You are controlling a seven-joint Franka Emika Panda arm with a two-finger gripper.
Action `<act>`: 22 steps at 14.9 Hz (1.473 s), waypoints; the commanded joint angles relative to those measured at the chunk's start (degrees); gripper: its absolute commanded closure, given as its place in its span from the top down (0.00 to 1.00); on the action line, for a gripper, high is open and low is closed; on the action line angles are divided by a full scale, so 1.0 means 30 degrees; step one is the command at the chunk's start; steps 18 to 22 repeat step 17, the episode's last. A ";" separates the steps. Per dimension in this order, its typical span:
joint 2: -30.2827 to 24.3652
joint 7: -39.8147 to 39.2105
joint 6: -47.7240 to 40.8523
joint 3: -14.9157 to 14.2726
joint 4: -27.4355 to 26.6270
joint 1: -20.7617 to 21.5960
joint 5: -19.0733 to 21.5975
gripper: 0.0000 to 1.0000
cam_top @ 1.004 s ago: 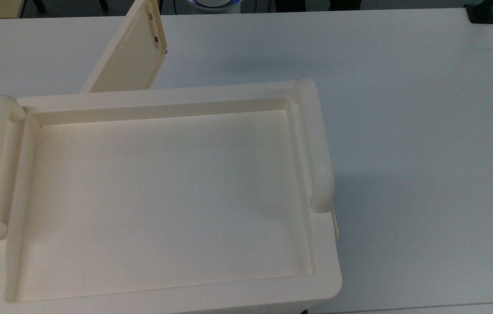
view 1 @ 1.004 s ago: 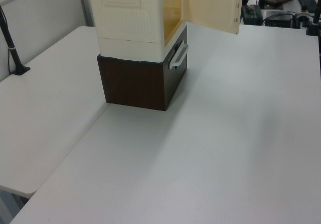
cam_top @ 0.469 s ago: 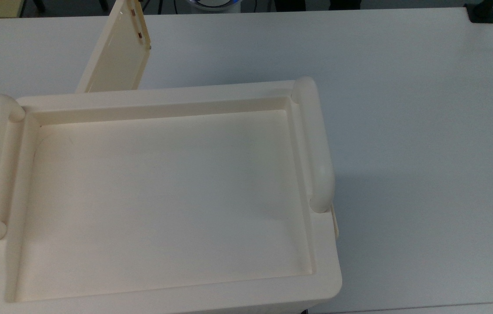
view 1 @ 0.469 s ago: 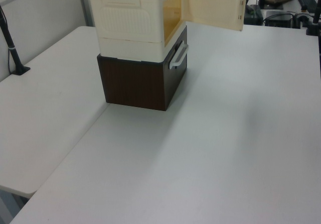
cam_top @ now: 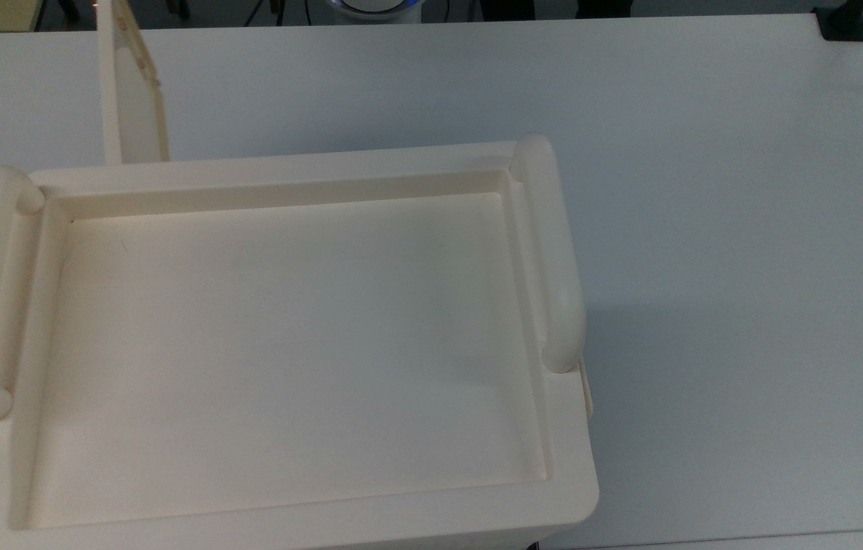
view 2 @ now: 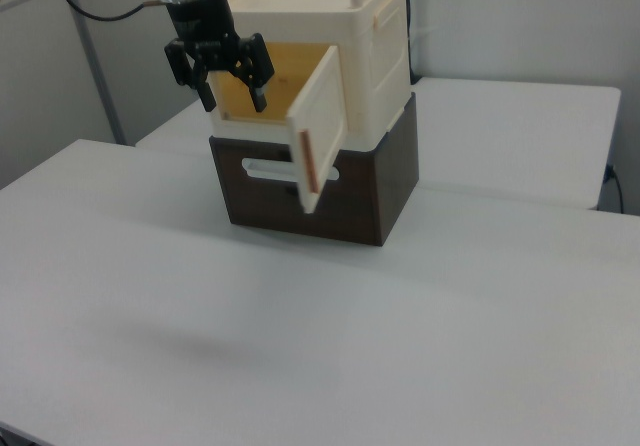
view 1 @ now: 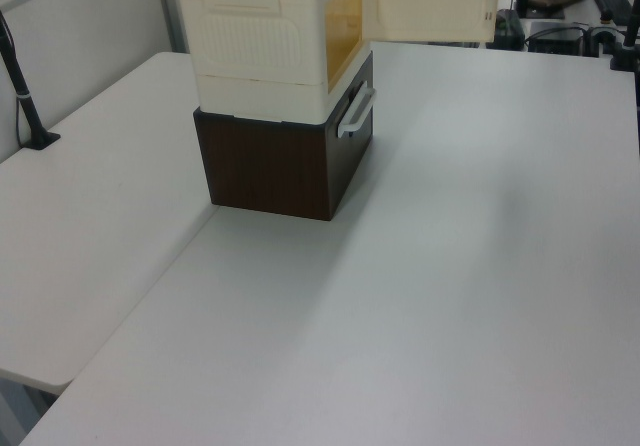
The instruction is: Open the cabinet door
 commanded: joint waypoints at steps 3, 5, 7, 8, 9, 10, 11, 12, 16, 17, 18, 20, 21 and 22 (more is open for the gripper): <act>-0.0289 0.1122 0.0070 0.0258 -0.1684 0.1070 -0.0112 1.00; -0.0319 0.1361 0.0128 0.0258 -0.2357 0.1306 -0.0025 1.00; -0.0523 0.1565 0.0274 0.0025 -0.3441 0.2271 0.0064 1.00; -0.0582 0.2059 0.0362 0.0024 -0.3590 0.2303 0.0093 1.00; -0.0611 0.2818 0.0391 -0.0005 -0.3620 0.2304 0.0093 1.00; -0.0612 0.3551 0.0392 -0.0005 -0.3621 0.2275 0.0093 1.00; -0.0612 0.4051 0.0392 -0.0005 -0.3766 0.2187 0.0093 1.00; -0.0786 0.3969 0.0392 -0.0005 -0.4028 0.2128 0.0064 1.00; -0.0817 0.4056 0.0567 -0.0005 -0.4060 0.2099 0.0064 1.00; -0.0817 0.4085 0.0568 -0.0034 -0.4031 0.2069 0.0064 1.00; -0.0817 0.4085 0.0568 -0.0034 -0.4031 0.2069 0.0064 1.00; -0.0817 0.4085 0.0568 -0.0034 -0.4031 0.2069 0.0064 1.00; -0.0817 0.4085 0.0568 -0.0034 -0.4031 0.2069 0.0064 1.00; -0.0817 0.4085 0.0568 -0.0034 -0.4031 0.2069 0.0064 1.00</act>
